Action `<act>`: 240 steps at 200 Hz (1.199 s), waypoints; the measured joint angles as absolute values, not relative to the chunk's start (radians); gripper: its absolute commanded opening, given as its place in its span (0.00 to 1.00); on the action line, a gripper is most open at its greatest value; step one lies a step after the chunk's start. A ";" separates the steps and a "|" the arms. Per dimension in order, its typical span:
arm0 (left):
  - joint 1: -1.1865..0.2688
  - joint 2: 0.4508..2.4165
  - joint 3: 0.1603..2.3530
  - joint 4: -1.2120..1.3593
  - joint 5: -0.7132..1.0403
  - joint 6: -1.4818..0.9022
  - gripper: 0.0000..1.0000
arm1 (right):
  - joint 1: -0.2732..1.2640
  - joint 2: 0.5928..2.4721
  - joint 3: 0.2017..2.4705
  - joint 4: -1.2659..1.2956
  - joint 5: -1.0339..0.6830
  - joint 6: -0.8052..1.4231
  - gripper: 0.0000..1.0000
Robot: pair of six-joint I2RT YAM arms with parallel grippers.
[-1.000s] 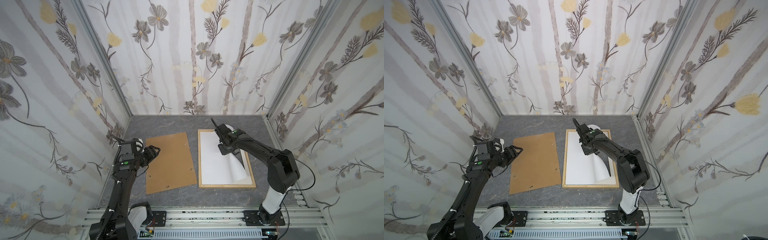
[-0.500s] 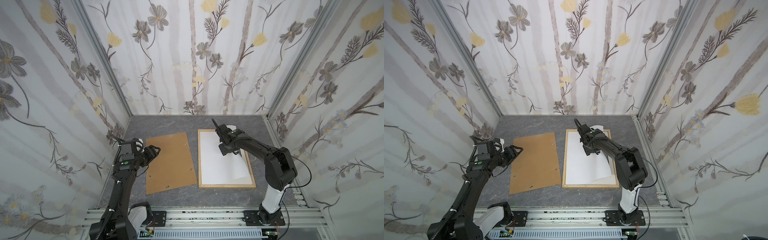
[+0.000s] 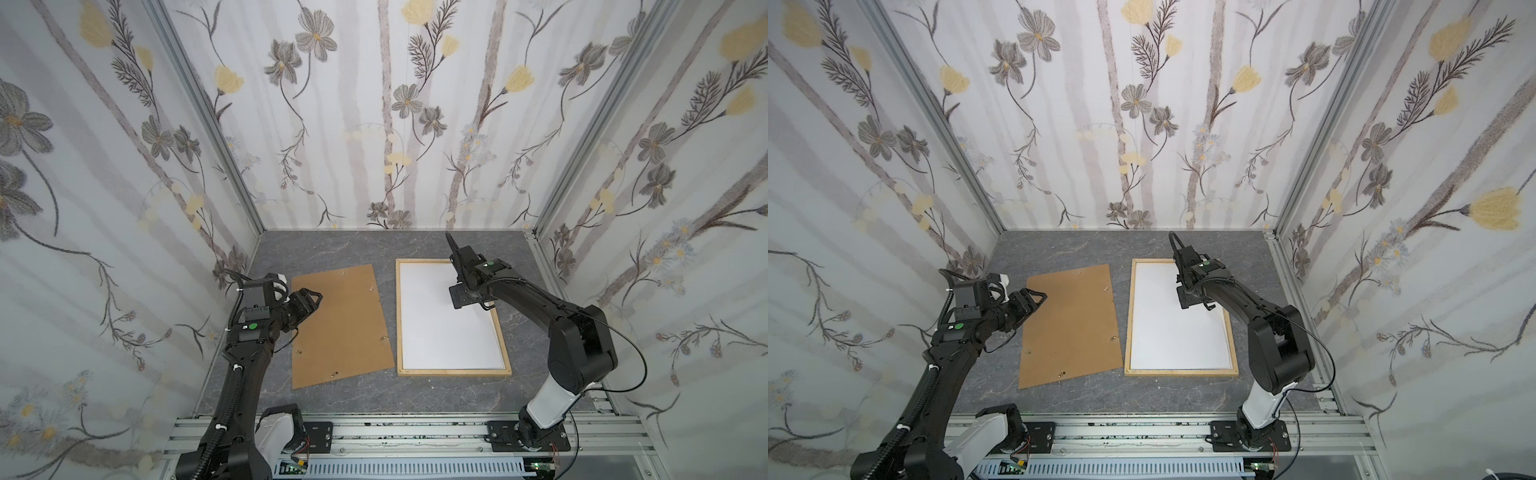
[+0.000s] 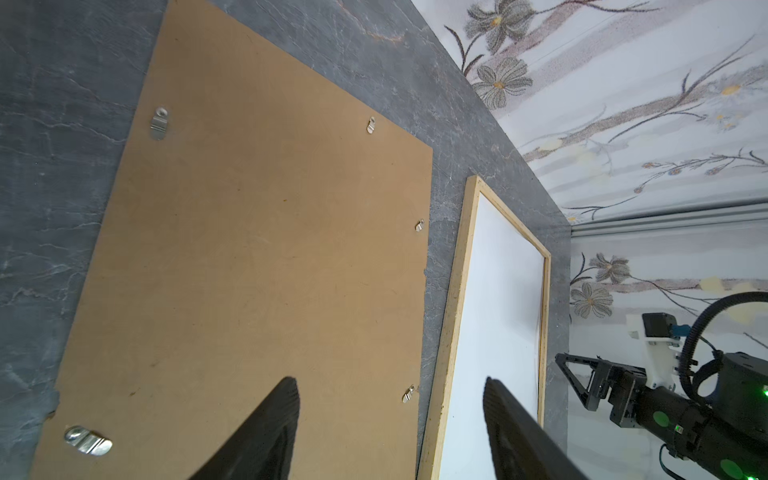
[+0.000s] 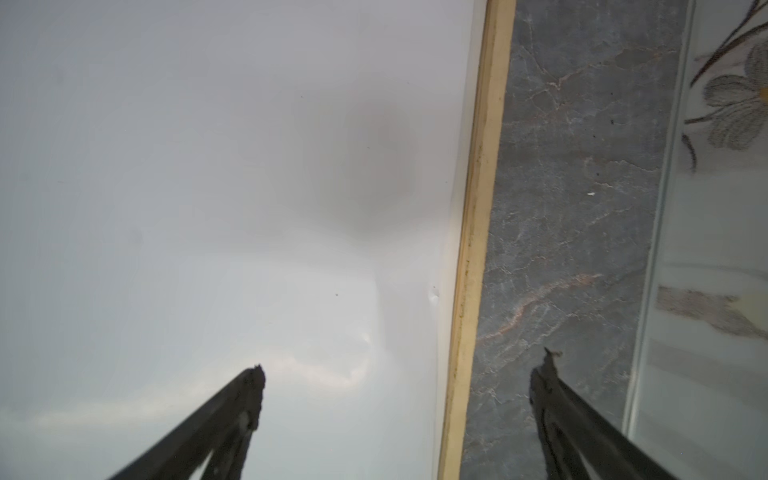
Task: Put the photo into the frame
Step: 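Release the white sheet into the frame and lift the right gripper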
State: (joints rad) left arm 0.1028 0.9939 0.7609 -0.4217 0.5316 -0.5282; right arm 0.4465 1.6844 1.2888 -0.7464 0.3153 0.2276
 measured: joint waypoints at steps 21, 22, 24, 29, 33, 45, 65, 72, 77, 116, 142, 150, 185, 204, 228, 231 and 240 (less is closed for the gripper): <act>0.045 0.997 0.756 -0.406 0.511 -0.551 0.70 | 0.412 1.667 1.223 -0.634 0.132 0.228 0.96; 0.043 0.997 0.756 -0.405 0.510 -0.551 0.70 | 0.410 1.668 1.221 -0.630 0.126 0.228 0.95; 0.038 0.998 0.754 -0.402 0.508 -0.553 0.70 | 0.405 1.671 1.217 -0.620 0.109 0.228 0.94; 0.025 1.000 0.750 -0.396 0.503 -0.558 0.70 | 0.391 1.682 1.209 -0.601 0.076 0.235 0.93; 0.019 1.001 0.747 -0.393 0.500 -0.562 0.70 | 0.383 1.691 1.204 -0.587 0.054 0.242 0.91; 0.000 1.002 0.736 -0.386 0.492 -0.578 0.70 | 0.351 1.721 1.186 -0.545 -0.004 0.257 0.87; -0.027 1.001 0.719 -0.368 0.472 -0.596 0.70 | 0.300 1.747 1.137 -0.484 -0.090 0.285 0.86; -0.037 1.001 0.712 -0.361 0.469 -0.603 0.70 | 0.284 1.751 1.119 -0.465 -0.113 0.291 0.84; -0.042 1.001 0.707 -0.357 0.468 -0.605 0.70 | 0.278 1.755 1.112 -0.457 -0.126 0.296 0.84; -0.092 1.027 0.688 -0.329 0.446 -0.628 0.71 | 0.256 1.766 1.099 -0.408 -0.181 0.313 0.84; -0.093 1.061 0.706 -0.326 0.430 -0.628 0.71 | 0.256 1.717 1.112 -0.409 -0.185 0.322 0.86; -0.093 1.073 0.714 -0.323 0.429 -0.629 0.71 | 0.255 1.699 1.114 -0.402 -0.186 0.321 0.86; -0.096 1.102 0.731 -0.298 0.428 -0.633 0.71 | 0.254 1.715 1.092 -0.373 -0.203 0.324 0.86; -0.096 1.106 0.734 -0.295 0.427 -0.633 0.72 | 0.250 1.758 1.067 -0.371 -0.208 0.324 0.86; -0.097 1.106 0.735 -0.297 0.422 -0.632 0.72 | 0.241 1.772 1.057 -0.359 -0.210 0.332 0.86; -0.097 1.106 0.735 -0.297 0.422 -0.632 0.73 | 0.240 1.772 1.057 -0.356 -0.210 0.331 0.86; -0.097 1.105 0.739 -0.302 0.418 -0.632 0.74 | 0.239 1.769 1.057 -0.353 -0.210 0.332 0.86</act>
State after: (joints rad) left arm -0.0975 1.1053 0.7391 -0.3016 0.4183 -0.6315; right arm 0.2390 1.7691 1.0573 -0.3531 -0.2100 0.3317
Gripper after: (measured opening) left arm 0.725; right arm 0.857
